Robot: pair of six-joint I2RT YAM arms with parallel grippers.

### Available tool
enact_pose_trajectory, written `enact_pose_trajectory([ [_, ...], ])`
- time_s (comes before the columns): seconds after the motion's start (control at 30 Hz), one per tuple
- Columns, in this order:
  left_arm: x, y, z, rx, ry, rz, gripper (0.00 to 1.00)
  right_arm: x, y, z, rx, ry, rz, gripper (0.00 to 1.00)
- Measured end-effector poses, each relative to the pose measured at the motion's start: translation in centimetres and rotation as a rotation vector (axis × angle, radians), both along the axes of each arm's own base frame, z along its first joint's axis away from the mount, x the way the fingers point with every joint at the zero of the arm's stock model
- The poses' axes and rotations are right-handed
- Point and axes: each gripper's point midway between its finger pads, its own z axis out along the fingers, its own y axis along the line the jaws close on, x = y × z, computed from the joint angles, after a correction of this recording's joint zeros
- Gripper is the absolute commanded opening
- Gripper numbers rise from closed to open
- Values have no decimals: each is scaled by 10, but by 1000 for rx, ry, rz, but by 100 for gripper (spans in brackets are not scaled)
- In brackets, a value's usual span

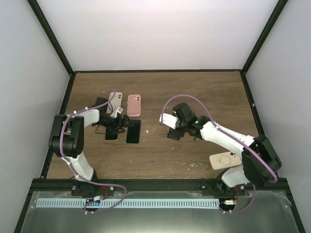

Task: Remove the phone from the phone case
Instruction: Place the phone at the center of the board, then adjust the phone at the center of the board.

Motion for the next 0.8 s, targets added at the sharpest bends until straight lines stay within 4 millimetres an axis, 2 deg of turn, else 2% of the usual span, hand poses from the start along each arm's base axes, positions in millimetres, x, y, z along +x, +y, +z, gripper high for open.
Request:
enact_pose_trajectory([
  [0.03, 0, 1, 1, 9, -5, 2, 99, 0, -4, -1, 3, 17, -10, 100],
  [0.2, 0, 9, 9, 68, -53, 1, 100, -1, -28, -3, 29, 100, -77, 100],
  [0.33, 4, 13, 26, 104, -121, 1, 100, -2, -54, -2, 53, 159, -145, 100],
  [0.6, 18, 3, 76, 130, -326, -37, 100, -15, -126, -11, 54, 280, -323, 100],
  [0.8, 21, -2, 88, 124, -371, -48, 100, -40, -179, -22, 16, 338, -424, 100],
])
